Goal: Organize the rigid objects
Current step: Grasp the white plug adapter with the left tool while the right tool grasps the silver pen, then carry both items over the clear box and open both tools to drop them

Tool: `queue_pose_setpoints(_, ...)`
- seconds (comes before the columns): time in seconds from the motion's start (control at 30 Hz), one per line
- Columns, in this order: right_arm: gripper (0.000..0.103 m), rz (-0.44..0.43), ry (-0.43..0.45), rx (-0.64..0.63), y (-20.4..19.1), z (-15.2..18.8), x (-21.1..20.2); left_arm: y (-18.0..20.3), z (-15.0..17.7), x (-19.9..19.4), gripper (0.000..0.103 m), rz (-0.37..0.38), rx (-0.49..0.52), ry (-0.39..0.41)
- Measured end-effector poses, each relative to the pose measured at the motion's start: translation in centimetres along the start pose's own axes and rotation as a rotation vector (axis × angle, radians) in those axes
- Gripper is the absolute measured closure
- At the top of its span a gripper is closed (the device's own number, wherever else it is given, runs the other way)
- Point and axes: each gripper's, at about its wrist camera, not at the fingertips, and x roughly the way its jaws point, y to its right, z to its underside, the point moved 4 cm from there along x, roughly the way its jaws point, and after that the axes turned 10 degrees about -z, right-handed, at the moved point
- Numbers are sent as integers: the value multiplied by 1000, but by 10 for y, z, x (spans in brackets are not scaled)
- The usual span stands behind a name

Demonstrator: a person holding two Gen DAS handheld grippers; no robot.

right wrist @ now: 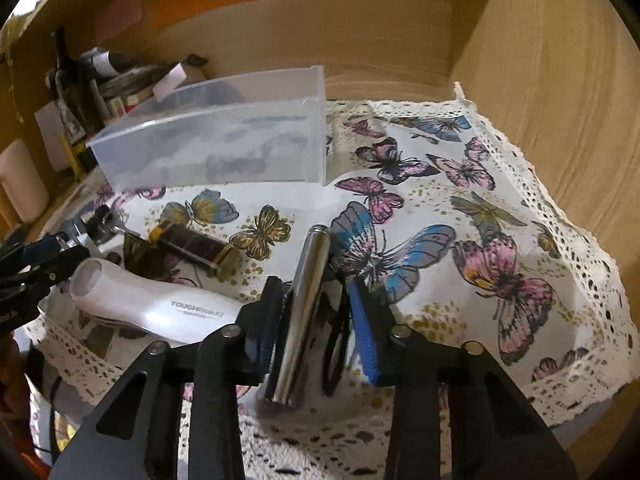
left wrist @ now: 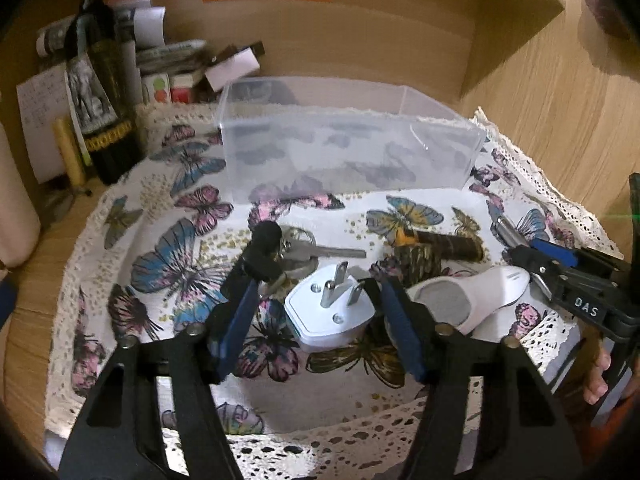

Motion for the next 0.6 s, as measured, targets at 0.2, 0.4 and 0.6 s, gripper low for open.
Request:
queue_pose_setpoints(0.2,88,3,-7,-14,-2,-1,9,-1,3,3,60,17,-20,-22)
queue_pose_setpoints(0.4,88,9,50,-30,-5,-10,-8,-9,-11,-17,63,20,-35,19)
queue_pose_setpoints(0.6,88,10,153,-88,-15,-39,-38,-19,-40,-41,63,6,-33,88)
